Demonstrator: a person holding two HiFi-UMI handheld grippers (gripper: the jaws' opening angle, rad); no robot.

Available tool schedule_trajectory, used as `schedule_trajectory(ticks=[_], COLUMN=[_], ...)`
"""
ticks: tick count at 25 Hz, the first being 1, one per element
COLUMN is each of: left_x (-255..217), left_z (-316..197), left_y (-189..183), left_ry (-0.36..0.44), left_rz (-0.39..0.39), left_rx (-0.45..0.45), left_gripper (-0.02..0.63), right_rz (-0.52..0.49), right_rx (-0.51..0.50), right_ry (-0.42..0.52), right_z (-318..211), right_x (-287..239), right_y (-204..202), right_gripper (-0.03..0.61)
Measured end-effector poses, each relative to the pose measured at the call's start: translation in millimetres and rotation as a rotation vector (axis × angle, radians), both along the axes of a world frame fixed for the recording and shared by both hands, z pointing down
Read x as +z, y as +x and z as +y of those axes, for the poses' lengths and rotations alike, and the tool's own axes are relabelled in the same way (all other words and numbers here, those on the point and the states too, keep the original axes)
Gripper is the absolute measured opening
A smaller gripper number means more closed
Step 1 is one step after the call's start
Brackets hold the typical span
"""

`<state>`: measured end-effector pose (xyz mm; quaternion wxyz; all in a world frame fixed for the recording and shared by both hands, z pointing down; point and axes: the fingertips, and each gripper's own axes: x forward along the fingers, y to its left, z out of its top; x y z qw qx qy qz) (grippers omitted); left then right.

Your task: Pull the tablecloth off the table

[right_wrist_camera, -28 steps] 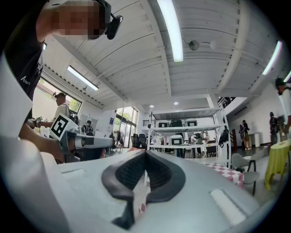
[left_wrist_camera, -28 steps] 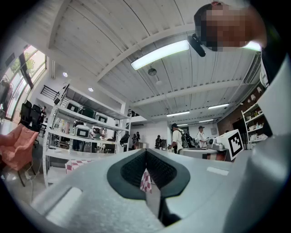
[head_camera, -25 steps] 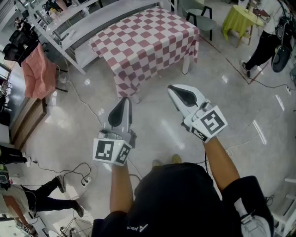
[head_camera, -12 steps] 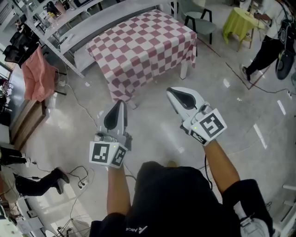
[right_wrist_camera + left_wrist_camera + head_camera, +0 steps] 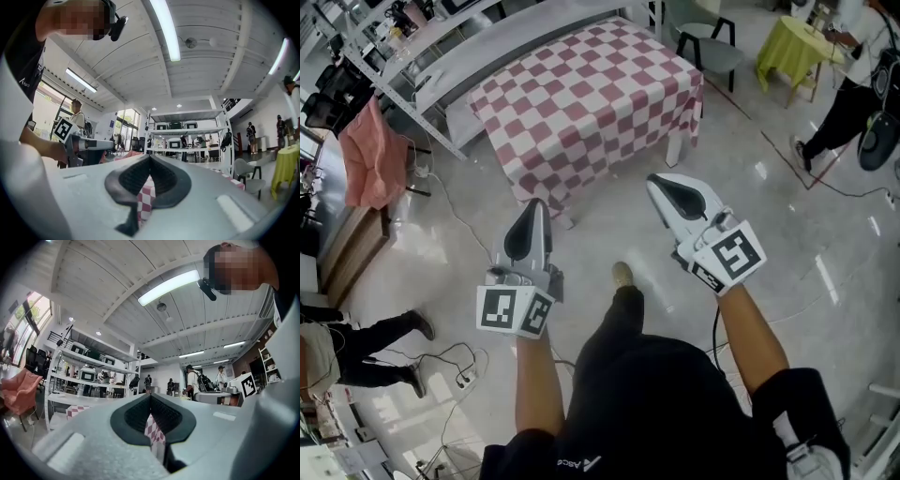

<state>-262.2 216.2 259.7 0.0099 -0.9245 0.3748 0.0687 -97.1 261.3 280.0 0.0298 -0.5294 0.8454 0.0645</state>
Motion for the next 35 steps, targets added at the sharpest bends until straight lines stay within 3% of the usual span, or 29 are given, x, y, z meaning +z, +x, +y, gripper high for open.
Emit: schedule_trajectory(ticks=[4,10,15,26,35], left_x=[11,3,17,46,80], left_z=[-62,-215,-302,-417,-509], left_y=[13,59,76,102,127], left_ry=[-0.005,-0.036,-0.044,-0.089,-0.179], left_rz=[0.015,0.019,0.009,-0.046,-0.08], left_rx=[-0.02,-0.061,-0.071,-0.112,-0.275], left_gripper=[0.01,0.011,0.011,0.011,0.012], right_rz=[0.021,0.053,0.056,0.068,0.105], right_rx=[0.011,0.022,0.047,0.055,-0.002], right_ry=[0.0,-0.046,-0.058,-0.115,-0.183], right_z=[-57,-207,-296,-425,-546], right_x=[7,-7,1,30,70], right_y=[18,72,99,136,183], right_gripper=[0.002,0.002,0.002,0.002,0.002])
